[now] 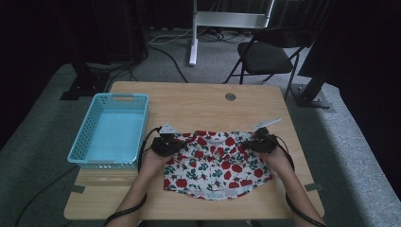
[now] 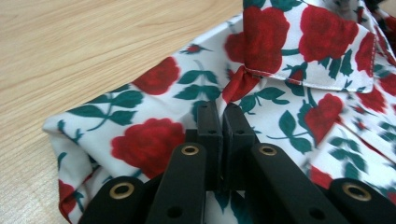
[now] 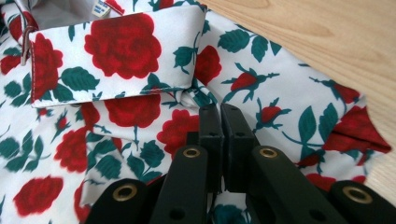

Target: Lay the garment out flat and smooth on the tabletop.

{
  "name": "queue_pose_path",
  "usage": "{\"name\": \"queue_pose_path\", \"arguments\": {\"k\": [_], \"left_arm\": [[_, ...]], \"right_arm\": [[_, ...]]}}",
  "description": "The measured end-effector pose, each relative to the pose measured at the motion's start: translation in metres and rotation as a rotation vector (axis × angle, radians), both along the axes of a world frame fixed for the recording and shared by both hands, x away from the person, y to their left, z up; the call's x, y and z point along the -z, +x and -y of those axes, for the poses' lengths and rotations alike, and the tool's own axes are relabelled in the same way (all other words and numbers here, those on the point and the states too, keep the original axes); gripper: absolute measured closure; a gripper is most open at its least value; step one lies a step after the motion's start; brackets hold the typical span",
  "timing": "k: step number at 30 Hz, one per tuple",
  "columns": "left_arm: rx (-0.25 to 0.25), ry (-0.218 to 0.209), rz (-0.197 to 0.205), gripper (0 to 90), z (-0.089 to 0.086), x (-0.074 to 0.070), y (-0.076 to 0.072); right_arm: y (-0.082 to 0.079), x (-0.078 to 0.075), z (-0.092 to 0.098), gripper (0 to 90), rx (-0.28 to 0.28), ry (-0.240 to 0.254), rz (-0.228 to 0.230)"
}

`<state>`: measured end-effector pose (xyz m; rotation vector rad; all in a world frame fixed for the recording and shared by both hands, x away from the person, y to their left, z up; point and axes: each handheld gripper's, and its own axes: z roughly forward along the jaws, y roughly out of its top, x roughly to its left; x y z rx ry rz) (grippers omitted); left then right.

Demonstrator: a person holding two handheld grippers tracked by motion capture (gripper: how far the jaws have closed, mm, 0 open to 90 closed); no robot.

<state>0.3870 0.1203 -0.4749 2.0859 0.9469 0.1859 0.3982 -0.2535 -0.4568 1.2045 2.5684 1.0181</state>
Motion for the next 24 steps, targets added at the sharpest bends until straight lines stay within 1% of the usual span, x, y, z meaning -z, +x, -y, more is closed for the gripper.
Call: {"name": "queue_pose_path", "arguments": {"k": [1, 2, 3, 5, 8, 9, 10, 11, 13, 15, 17, 18, 19, 20, 21, 22, 23, 24], "left_arm": [[0.004, 0.008, -0.011, 86.6, 0.001, 0.002, 0.002], [0.006, 0.006, -0.025, 83.9, 0.001, 0.005, 0.004], [0.01, -0.009, -0.035, 84.0, -0.001, 0.006, 0.005], [0.004, -0.042, -0.072, 84.0, -0.004, 0.006, 0.008], [0.01, -0.069, -0.095, 83.9, -0.004, 0.006, 0.006], [0.01, -0.069, -0.095, 83.9, -0.004, 0.006, 0.006], [0.016, -0.08, -0.105, 83.9, -0.005, 0.005, 0.004], [0.029, -0.075, -0.117, 84.0, -0.003, 0.005, 0.001], [0.034, -0.068, -0.118, 84.2, -0.002, 0.005, -0.001], [0.036, -0.068, -0.12, 84.0, -0.002, 0.005, -0.001], [0.025, -0.078, -0.118, 82.2, -0.004, 0.004, -0.001], [-0.014, -0.086, -0.088, 73.4, -0.008, -0.001, -0.003], [-0.037, -0.081, -0.076, 57.5, -0.01, -0.005, -0.005], [-0.048, -0.07, -0.068, 52.4, -0.012, -0.009, -0.007], [-0.047, -0.064, -0.072, 46.2, -0.011, -0.011, -0.009], [-0.028, -0.064, -0.089, 44.1, -0.011, -0.013, -0.011], [-0.028, -0.064, -0.089, 44.0, -0.011, -0.013, -0.011], [-0.013, -0.034, -0.095, 44.0, -0.01, -0.014, -0.014]], "right_arm": [[0.002, 0.002, 0.0, 87.9, 0.007, 0.001, -0.012], [0.003, 0.004, 0.001, 87.9, 0.017, 0.004, -0.019], [0.004, 0.005, 0.002, 87.9, 0.023, 0.008, -0.026], [0.005, 0.007, 0.003, 87.9, 0.034, 0.014, -0.039], [0.005, 0.008, 0.004, 87.7, 0.047, 0.01, -0.04], [0.006, 0.008, 0.004, 87.6, 0.053, 0.007, -0.036], [0.006, 0.008, 0.004, 87.6, 0.058, 0.005, -0.031], [0.007, 0.008, 0.005, 87.4, 0.062, 0.007, -0.031], [0.008, 0.009, 0.006, 87.4, 0.075, 0.013, -0.034], [0.008, 0.01, 0.006, 86.6, 0.081, 0.019, -0.046], [0.009, 0.012, 0.007, 85.0, 0.084, 0.026, -0.05], [0.009, 0.012, 0.008, 80.1, 0.088, 0.042, -0.054], [0.008, 0.01, 0.01, 71.5, 0.103, 0.08, -0.052], [0.007, 0.008, 0.012, 66.7, 0.111, 0.104, -0.047], [0.006, 0.006, 0.015, 63.1, 0.111, 0.129, -0.04], [0.006, 0.004, 0.017, 61.3, 0.112, 0.15, -0.039], [0.006, 0.004, 0.017, 61.3, 0.112, 0.15, -0.039], [0.005, 0.003, 0.019, 58.5, 0.106, 0.165, -0.043]]}}
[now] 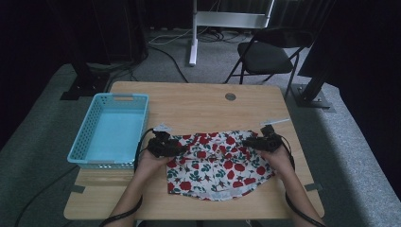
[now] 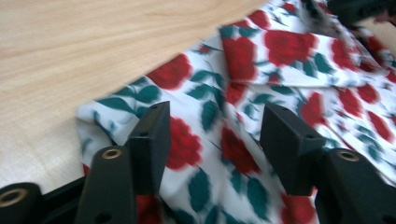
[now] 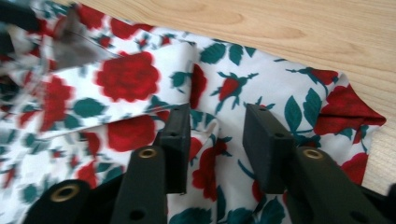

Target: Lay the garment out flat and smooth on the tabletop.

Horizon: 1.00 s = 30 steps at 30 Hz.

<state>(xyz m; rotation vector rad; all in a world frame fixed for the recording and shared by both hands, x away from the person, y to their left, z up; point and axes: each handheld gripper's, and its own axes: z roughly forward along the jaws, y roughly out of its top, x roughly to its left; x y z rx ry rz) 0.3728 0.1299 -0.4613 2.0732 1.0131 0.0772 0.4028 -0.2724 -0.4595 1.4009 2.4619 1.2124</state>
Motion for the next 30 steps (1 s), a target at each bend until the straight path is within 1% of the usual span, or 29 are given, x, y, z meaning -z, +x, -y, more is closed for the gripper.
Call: {"name": "queue_pose_path", "arguments": {"k": [1, 2, 3, 4, 6, 7, 8, 9, 10, 11, 12, 13, 14, 15, 16, 17, 18, 21, 23, 24, 26, 28, 29, 30], "left_arm": [[0.002, 0.019, -0.002, 44.0, 0.001, 0.0, -0.003], [0.014, 0.026, -0.009, 43.8, 0.002, 0.0, -0.005], [0.021, 0.033, -0.017, 40.9, 0.002, 0.0, -0.007], [0.032, 0.044, -0.013, 40.9, 0.003, 0.001, -0.01], [0.067, 0.063, -0.018, 40.9, 0.004, 0.003, -0.013], [0.081, 0.072, -0.02, 41.0, 0.004, 0.004, -0.014], [0.099, 0.085, -0.013, 41.9, 0.005, 0.006, -0.015], [0.103, 0.092, -0.018, 43.3, 0.005, 0.008, -0.016], [0.101, 0.093, -0.011, 43.3, 0.005, 0.008, -0.017], [0.115, 0.1, -0.005, 50.8, 0.005, 0.008, -0.019], [0.122, 0.107, 0.008, 59.0, 0.006, 0.009, -0.02], [0.122, 0.107, 0.008, 59.2, 0.006, 0.009, -0.02], [0.134, 0.118, 0.015, 59.2, 0.008, 0.009, -0.023], [0.157, 0.129, 0.023, 74.1, 0.009, 0.009, -0.027], [0.166, 0.134, 0.022, 76.6, 0.01, 0.009, -0.029], [0.175, 0.132, 0.023, 82.0, 0.012, 0.01, -0.032], [0.187, 0.125, 0.017, 84.1, 0.012, 0.01, -0.034], [0.217, 0.132, 0.012, 86.3, 0.017, 0.009, -0.046], [0.246, 0.146, 0.016, 86.6, 0.019, 0.008, -0.056], [0.265, 0.153, 0.011, 87.1, 0.021, 0.008, -0.061], [0.295, 0.168, 0.013, 87.0, 0.024, 0.007, -0.07], [0.29, 0.168, 0.004, 86.2, 0.025, 0.007, -0.073], [0.293, 0.169, 0.004, 86.1, 0.026, 0.006, -0.073], [0.299, 0.18, 0.009, 86.4, 0.028, 0.005, -0.071]], "right_arm": [[-0.002, -0.001, 0.001, 55.4, -0.007, 0.009, -0.006], [-0.003, 0.0, 0.001, 53.0, -0.014, 0.007, -0.012], [-0.005, 0.001, 0.001, 50.6, -0.027, -0.004, -0.018], [-0.007, 0.003, 0.0, 50.2, -0.037, -0.018, -0.025], [-0.009, 0.007, 0.0, 50.2, -0.064, -0.03, -0.035], [-0.011, 0.009, 0.0, 52.1, -0.072, -0.035, -0.037], [-0.012, 0.01, 0.001, 58.0, -0.08, -0.04, -0.038], [-0.014, 0.012, 0.002, 63.0, -0.089, -0.049, -0.029], [-0.016, 0.012, 0.003, 67.0, -0.09, -0.052, -0.022], [-0.017, 0.012, 0.004, 74.8, -0.096, -0.062, -0.022], [-0.019, 0.013, 0.004, 78.6, -0.103, -0.075, -0.015], [-0.019, 0.013, 0.004, 78.6, -0.103, -0.075, -0.015], [-0.021, 0.012, 0.004, 81.4, -0.108, -0.083, -0.012], [-0.027, 0.012, 0.003, 86.5, -0.13, -0.117, 0.002], [-0.03, 0.012, 0.003, 87.0, -0.136, -0.124, 0.005], [-0.033, 0.011, 0.002, 87.2, -0.148, -0.136, 0.011], [-0.038, 0.011, 0.002, 87.3, -0.157, -0.148, 0.016], [-0.052, 0.009, 0.004, 87.6, -0.173, -0.179, 0.031], [-0.062, 0.009, 0.006, 87.7, -0.188, -0.189, 0.039], [-0.068, 0.009, 0.006, 87.8, -0.195, -0.194, 0.042], [-0.08, 0.008, 0.008, 87.9, -0.221, -0.208, 0.041], [-0.086, 0.006, 0.007, 88.0, -0.248, -0.23, 0.032], [-0.087, 0.005, 0.006, 88.0, -0.259, -0.248, 0.027], [-0.085, 0.003, 0.003, 88.3, -0.268, -0.267, 0.021]]}}
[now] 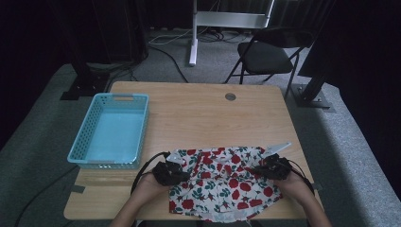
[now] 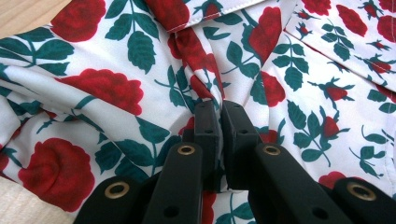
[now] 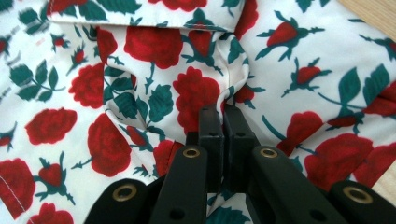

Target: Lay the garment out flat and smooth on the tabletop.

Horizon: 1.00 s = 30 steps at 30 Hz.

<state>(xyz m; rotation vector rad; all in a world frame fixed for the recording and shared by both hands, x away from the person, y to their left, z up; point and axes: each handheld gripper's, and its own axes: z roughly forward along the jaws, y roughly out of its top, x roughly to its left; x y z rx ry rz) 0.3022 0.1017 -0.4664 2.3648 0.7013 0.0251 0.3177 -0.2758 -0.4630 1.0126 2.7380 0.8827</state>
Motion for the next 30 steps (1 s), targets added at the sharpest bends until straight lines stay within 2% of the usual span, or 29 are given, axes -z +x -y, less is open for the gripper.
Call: {"name": "queue_pose_path", "arguments": {"k": [1, 2, 3, 4, 5, 6, 7, 8, 9, 10, 11, 12, 13, 15, 18, 20, 23, 25, 27, 28, 30], "left_arm": [[-0.03, 0.012, 0.038, 87.5, 0.003, -0.004, 0.005], [-0.092, 0.014, 0.097, 88.0, 0.005, -0.013, 0.015], [-0.184, -0.063, 0.178, 87.9, 0.005, -0.027, 0.031], [-0.311, -0.166, 0.268, 86.8, 0.001, -0.044, 0.048], [-0.461, -0.228, 0.331, 78.9, -0.004, -0.06, 0.064], [-0.573, -0.264, 0.36, 58.6, -0.007, -0.073, 0.079], [-0.631, -0.28, 0.362, 44.2, -0.012, -0.083, 0.091], [-0.663, -0.331, 0.342, 42.1, -0.018, -0.088, 0.1], [-0.663, -0.352, 0.327, 39.1, -0.023, -0.09, 0.105], [-0.666, -0.325, 0.322, 34.9, -0.026, -0.09, 0.108], [-0.652, -0.311, 0.315, 34.4, -0.027, -0.088, 0.107], [-0.622, -0.311, 0.304, 34.4, -0.028, -0.084, 0.105], [-0.613, -0.3, 0.283, 34.4, -0.028, -0.079, 0.102], [-0.551, -0.284, 0.226, 34.4, -0.024, -0.065, 0.095], [-0.47, -0.205, 0.181, 34.5, -0.016, -0.044, 0.082], [-0.419, -0.163, 0.144, 34.6, -0.011, -0.031, 0.073], [-0.358, -0.057, 0.137, 34.6, -0.001, -0.014, 0.062], [-0.32, 0.012, 0.131, 34.5, 0.004, -0.004, 0.058], [-0.297, 0.038, 0.114, 34.5, 0.007, 0.004, 0.055], [-0.294, 0.035, 0.129, 34.5, 0.007, 0.006, 0.053], [-0.302, 0.029, 0.129, 34.5, 0.006, 0.007, 0.052]], "right_arm": [[0.003, -0.002, -0.003, 88.8, 0.004, -0.017, 0.001], [0.011, -0.006, -0.006, 88.9, 0.075, -0.038, 0.043], [0.024, -0.016, -0.006, 88.8, 0.163, -0.04, 0.115], [0.041, -0.033, 0.001, 88.3, 0.267, 0.07, 0.192], [0.059, -0.052, 0.012, 80.2, 0.366, 0.246, 0.228], [0.075, -0.066, 0.02, 57.7, 0.451, 0.344, 0.252], [0.09, -0.077, 0.024, 50.3, 0.523, 0.366, 0.253], [0.099, -0.084, 0.026, 49.7, 0.566, 0.373, 0.263], [0.105, -0.087, 0.026, 46.1, 0.59, 0.37, 0.268], [0.109, -0.088, 0.026, 42.8, 0.601, 0.354, 0.27], [0.111, -0.086, 0.025, 42.4, 0.601, 0.342, 0.264], [0.111, -0.082, 0.024, 42.3, 0.594, 0.33, 0.259], [0.111, -0.075, 0.024, 41.4, 0.585, 0.313, 0.25], [0.11, -0.058, 0.022, 40.6, 0.565, 0.277, 0.208], [0.101, -0.034, 0.019, 40.6, 0.557, 0.262, 0.151], [0.091, -0.023, 0.014, 40.6, 0.526, 0.235, 0.143], [0.074, -0.011, 0.008, 39.7, 0.471, 0.195, 0.142], [0.066, -0.003, 0.003, 37.6, 0.443, 0.146, 0.146], [0.06, 0.004, -0.002, 37.1, 0.415, 0.101, 0.16], [0.058, 0.007, -0.003, 37.1, 0.394, 0.086, 0.162], [0.057, 0.01, -0.004, 37.1, 0.385, 0.071, 0.164]]}}
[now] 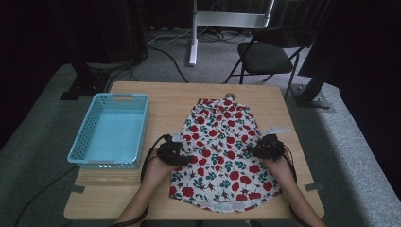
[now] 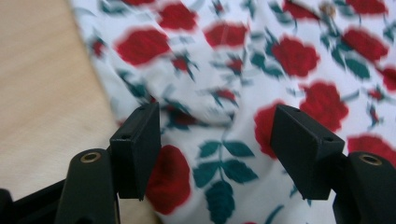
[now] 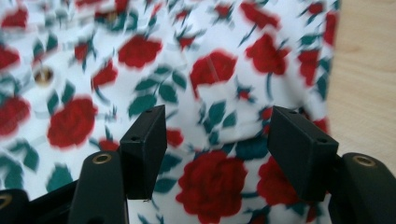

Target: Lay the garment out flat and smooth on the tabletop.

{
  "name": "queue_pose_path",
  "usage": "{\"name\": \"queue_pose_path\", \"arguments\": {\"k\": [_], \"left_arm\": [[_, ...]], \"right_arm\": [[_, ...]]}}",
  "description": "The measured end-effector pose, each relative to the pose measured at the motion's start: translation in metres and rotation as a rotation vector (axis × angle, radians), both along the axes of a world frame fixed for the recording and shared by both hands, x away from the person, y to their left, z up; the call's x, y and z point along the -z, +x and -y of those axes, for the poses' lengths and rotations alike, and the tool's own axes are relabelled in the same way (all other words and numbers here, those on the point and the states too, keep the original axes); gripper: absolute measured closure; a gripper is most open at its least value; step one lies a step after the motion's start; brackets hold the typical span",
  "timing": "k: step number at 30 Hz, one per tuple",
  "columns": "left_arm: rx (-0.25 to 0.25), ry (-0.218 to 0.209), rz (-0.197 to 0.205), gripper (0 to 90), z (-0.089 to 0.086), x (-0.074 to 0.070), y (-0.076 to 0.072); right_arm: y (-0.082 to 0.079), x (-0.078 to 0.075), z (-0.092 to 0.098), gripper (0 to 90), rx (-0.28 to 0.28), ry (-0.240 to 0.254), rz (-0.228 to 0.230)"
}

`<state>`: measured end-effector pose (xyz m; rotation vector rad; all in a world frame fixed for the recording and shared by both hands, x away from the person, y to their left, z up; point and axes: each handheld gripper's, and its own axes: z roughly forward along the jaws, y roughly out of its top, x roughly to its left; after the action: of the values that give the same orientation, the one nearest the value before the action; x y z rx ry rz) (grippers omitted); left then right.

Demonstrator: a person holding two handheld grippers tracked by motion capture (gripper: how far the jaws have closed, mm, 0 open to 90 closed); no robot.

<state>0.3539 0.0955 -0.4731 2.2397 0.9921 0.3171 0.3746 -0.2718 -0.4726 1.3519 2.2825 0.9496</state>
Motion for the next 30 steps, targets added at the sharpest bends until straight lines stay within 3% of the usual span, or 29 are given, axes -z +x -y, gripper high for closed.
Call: {"name": "queue_pose_path", "arguments": {"k": [5, 15, 28, 29, 30], "left_arm": [[0.008, 0.036, 0.024, 34.3, 0.004, 0.001, -0.01], [0.027, 0.043, 0.024, 34.3, 0.006, 0.0, -0.02], [0.056, 0.03, 0.035, 34.4, 0.011, 0.002, -0.034], [0.04, 0.031, 0.033, 34.4, 0.011, 0.001, -0.033], [0.017, 0.016, 0.057, 34.3, 0.01, -0.001, -0.035]], "right_arm": [[0.0, 0.007, 0.0, 30.0, -0.062, -0.047, 0.028], [0.012, 0.006, 0.014, 28.4, -0.176, -0.05, 0.014], [-0.003, 0.009, 0.027, 28.6, -0.149, -0.033, 0.037], [-0.003, 0.009, 0.027, 28.6, -0.149, -0.032, 0.034], [-0.003, 0.008, 0.027, 29.4, -0.152, -0.035, 0.033]]}}
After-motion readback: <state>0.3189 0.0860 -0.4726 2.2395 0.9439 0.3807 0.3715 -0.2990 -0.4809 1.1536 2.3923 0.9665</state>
